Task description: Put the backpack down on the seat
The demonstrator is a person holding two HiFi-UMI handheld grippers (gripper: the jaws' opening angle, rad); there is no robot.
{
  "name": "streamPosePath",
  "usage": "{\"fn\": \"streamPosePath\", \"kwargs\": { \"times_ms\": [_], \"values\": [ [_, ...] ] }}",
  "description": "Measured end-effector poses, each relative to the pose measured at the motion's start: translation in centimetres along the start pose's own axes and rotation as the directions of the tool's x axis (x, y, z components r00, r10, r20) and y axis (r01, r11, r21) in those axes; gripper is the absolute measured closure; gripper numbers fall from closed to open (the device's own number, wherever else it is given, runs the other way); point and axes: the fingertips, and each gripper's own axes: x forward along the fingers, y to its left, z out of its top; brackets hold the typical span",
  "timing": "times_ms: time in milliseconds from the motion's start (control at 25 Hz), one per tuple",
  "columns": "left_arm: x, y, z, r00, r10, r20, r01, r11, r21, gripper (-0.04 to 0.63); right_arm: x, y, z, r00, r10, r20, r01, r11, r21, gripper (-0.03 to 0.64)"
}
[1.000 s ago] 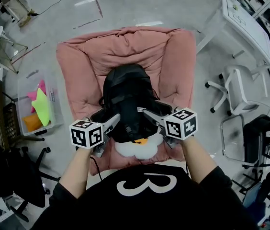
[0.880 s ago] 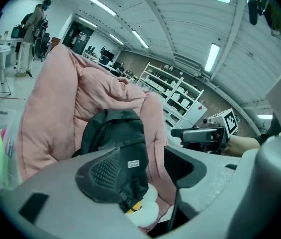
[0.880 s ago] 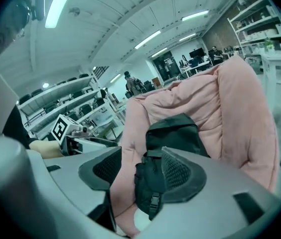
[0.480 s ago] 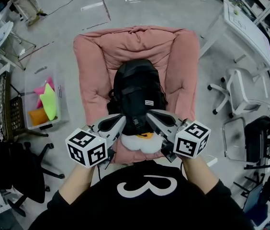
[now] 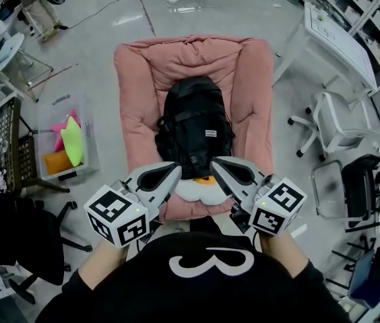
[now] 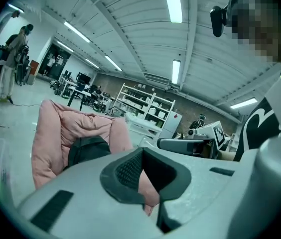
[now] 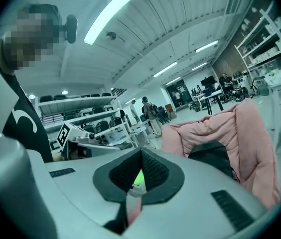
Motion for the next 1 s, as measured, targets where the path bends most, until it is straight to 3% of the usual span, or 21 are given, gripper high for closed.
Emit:
{"fn": "streamPosePath", "kwargs": {
  "times_ms": [480, 1000],
  "values": [
    [-3.3, -3.2, -1.3, 1.0, -0.022, -0.019, 0.023, 0.998, 0.06, 0.589, -1.8, 4.4, -1.3, 1.0, -0.008, 0.014, 0.008, 1.0, -0.007, 0.614],
    [-3.7, -3.4, -1.6, 1.0, -0.004, -0.014, 0.005, 0.997, 0.072, 0.589, -1.7, 4.8, -2.1, 1.0, 0.002, -0.002, -0.002, 1.0, -0.002, 0.614]
  ]
}}
